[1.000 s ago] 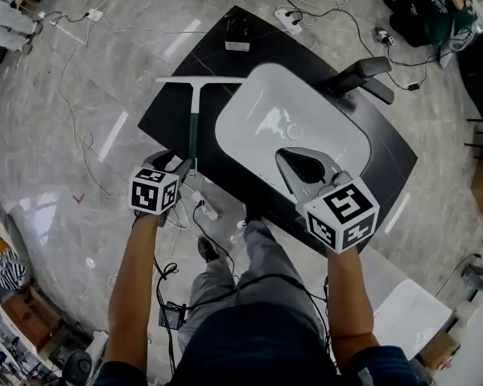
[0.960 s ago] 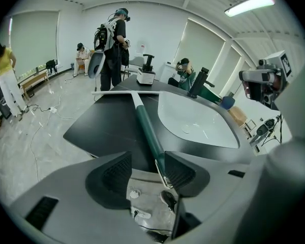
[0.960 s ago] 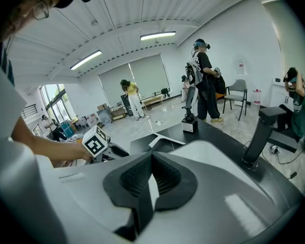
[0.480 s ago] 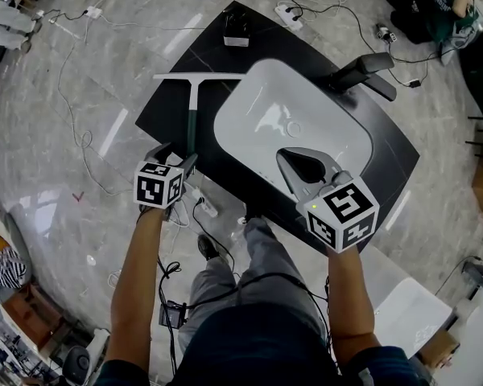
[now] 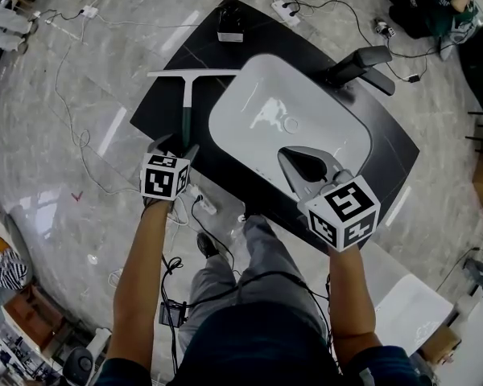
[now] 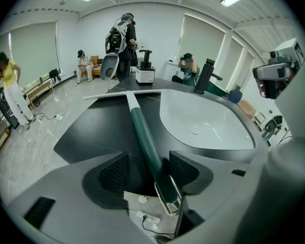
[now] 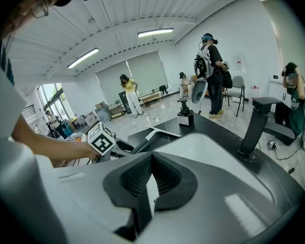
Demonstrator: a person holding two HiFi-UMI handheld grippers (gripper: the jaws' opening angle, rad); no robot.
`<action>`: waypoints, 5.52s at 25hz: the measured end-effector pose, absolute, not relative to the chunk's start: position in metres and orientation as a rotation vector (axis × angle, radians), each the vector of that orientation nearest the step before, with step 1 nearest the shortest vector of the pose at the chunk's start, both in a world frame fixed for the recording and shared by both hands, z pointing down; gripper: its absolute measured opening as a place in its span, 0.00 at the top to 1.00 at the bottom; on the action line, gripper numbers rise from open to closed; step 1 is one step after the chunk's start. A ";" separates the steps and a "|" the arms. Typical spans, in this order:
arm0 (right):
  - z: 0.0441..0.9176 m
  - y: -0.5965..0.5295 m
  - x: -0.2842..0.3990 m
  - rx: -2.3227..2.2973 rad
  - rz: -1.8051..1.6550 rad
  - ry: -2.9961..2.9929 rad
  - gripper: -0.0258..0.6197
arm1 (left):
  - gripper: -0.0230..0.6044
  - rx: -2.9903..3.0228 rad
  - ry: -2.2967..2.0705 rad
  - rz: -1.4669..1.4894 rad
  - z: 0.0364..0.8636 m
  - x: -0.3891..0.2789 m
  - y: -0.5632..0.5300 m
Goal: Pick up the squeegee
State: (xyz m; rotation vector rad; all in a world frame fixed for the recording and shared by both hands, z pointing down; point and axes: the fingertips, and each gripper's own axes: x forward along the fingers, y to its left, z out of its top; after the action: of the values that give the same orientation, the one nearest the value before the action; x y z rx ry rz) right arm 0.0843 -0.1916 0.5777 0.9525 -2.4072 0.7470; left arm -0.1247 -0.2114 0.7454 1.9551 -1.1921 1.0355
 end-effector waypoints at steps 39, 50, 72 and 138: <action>0.549 -0.196 0.047 0.957 0.715 -2.411 0.94 | 0.81 1.938 -1.327 0.556 0.687 -0.162 -0.225; 0.534 -0.195 0.032 0.956 0.693 -2.418 0.94 | 0.81 1.983 -1.382 0.459 0.648 -0.180 -0.233; 0.513 -0.189 0.018 0.958 0.670 -2.424 0.94 | 0.82 2.026 -1.433 0.393 0.608 -0.197 -0.239; 0.380 -0.089 0.036 1.035 0.459 -2.574 0.94 | 0.83 2.398 -1.637 0.046 0.332 -0.202 -0.133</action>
State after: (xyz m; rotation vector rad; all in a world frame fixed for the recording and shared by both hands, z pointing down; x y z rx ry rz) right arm 0.0356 -0.0893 0.3798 1.0350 -2.5735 0.4595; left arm -0.2019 -0.1333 0.3317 2.3983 -1.6373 0.0464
